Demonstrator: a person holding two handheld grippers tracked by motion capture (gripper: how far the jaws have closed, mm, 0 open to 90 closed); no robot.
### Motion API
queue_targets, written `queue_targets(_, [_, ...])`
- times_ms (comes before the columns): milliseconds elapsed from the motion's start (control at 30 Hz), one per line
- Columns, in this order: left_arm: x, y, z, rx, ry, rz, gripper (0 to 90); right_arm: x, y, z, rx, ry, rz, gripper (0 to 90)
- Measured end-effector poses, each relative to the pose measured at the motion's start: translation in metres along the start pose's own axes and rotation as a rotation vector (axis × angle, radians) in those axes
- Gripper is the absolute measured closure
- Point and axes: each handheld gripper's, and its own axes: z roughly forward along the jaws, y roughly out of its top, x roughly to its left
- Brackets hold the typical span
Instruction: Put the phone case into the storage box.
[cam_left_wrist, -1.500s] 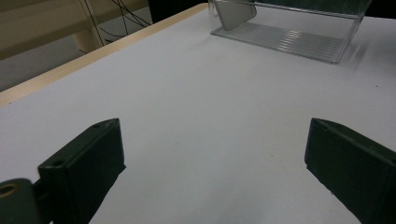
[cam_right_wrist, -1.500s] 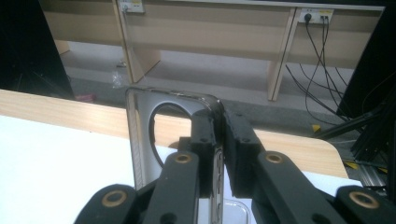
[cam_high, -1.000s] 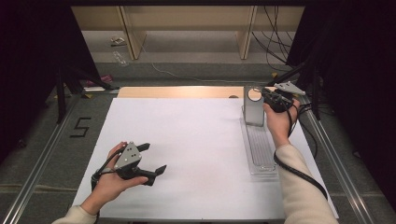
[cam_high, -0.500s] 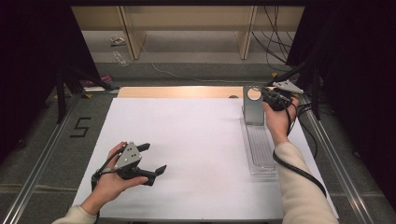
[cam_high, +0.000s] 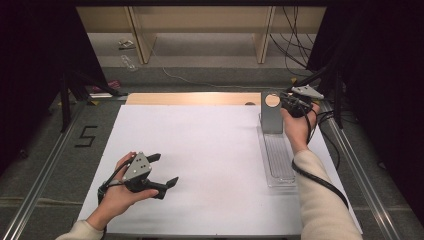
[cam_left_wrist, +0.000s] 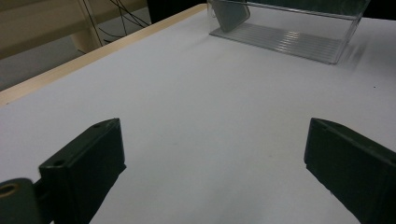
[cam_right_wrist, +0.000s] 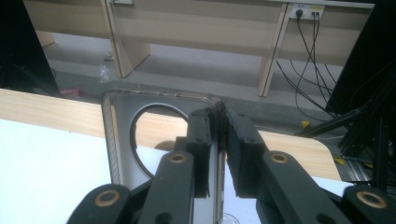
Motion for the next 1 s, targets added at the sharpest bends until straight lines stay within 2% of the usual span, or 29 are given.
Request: queue_targets(1000, [-0.0002,-0.0001,0.0002,0.003,-0.003,0.004,4.8,-0.0034,-0.0013,0.0065,0.017,-0.019,0.014,76.8])
